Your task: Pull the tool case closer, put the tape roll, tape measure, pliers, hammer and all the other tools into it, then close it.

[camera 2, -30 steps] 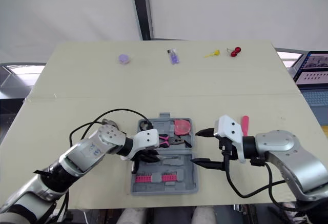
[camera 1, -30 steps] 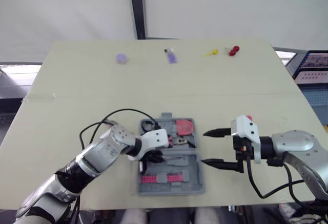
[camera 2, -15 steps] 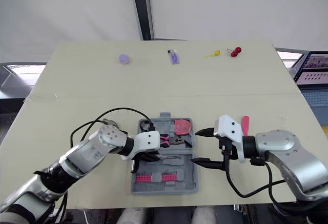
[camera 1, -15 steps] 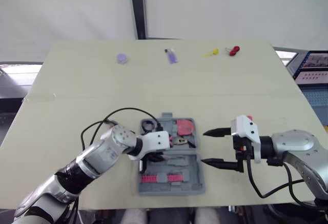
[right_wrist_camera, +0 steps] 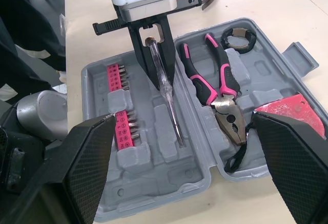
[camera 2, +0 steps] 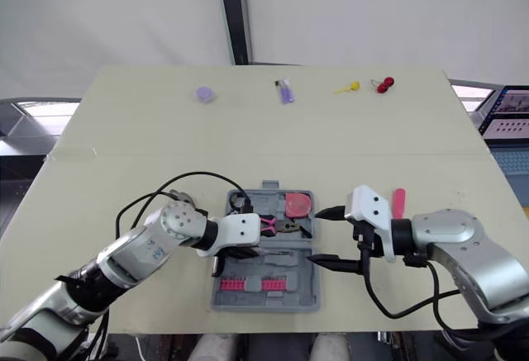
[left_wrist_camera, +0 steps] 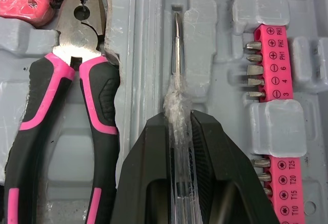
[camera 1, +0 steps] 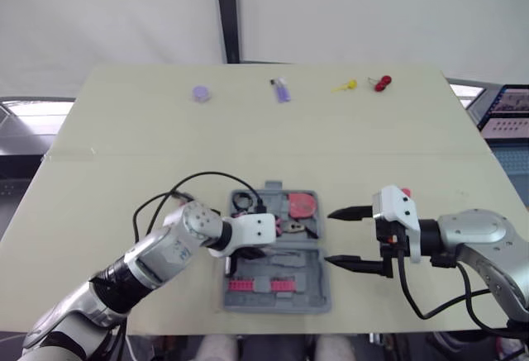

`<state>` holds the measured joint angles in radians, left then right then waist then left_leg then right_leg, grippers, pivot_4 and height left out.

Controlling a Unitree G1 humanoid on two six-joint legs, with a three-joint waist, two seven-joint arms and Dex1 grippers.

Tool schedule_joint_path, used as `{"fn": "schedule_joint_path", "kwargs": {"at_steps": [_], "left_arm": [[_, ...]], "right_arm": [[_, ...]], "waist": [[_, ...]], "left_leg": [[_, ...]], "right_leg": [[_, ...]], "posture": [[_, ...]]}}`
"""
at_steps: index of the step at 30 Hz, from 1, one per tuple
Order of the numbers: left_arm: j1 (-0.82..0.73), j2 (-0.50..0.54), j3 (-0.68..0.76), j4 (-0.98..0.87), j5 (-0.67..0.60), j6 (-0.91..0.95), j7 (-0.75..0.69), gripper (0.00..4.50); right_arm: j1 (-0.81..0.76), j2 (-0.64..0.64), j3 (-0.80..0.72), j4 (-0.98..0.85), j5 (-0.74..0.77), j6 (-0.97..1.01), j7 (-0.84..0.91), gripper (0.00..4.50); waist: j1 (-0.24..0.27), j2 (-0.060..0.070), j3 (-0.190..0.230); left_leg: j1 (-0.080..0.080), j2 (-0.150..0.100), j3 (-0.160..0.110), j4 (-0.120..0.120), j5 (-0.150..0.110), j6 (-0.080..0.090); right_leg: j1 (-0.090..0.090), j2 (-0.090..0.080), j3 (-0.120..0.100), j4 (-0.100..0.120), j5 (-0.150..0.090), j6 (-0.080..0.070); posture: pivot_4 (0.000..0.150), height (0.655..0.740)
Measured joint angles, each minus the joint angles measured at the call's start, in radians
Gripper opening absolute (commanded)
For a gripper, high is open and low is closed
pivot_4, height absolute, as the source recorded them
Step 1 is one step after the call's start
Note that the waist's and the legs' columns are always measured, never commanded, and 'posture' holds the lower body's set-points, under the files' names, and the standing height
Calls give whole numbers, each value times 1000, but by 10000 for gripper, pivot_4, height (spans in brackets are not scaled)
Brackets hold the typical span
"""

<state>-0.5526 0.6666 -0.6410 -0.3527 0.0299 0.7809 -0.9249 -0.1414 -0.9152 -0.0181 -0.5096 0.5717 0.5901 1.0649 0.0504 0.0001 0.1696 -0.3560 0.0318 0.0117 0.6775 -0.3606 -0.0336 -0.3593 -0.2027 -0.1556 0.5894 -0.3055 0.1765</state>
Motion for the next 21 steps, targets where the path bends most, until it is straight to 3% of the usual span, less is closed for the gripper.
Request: {"fn": "schedule_joint_path", "kwargs": {"at_steps": [5, 11, 21], "left_arm": [[0, -3, 0, 0, 7, 3, -2, 847], [11, -21, 2, -4, 7, 16, -7, 30046], [10, -40, 33, -42, -33, 101, -14, 30046]], "right_arm": [[-1, 0, 0, 0, 0, 0, -1, 45000], [-7, 0, 0, 0, -1, 0, -1, 45000], [-8, 0, 0, 0, 0, 0, -1, 45000]], "waist": [[0, 0, 0], [2, 0, 0], [1, 0, 0]], "left_leg": [[0, 0, 0, 0, 0, 0], [0, 0, 0, 1, 0, 0], [0, 0, 0, 1, 0, 1]], "right_leg": [[0, 0, 0, 0, 0, 0], [0, 0, 0, 0, 0, 0], [0, 0, 0, 0, 0, 0]], "posture": [[1500, 7400], [1500, 7400], [1500, 7400]]}}
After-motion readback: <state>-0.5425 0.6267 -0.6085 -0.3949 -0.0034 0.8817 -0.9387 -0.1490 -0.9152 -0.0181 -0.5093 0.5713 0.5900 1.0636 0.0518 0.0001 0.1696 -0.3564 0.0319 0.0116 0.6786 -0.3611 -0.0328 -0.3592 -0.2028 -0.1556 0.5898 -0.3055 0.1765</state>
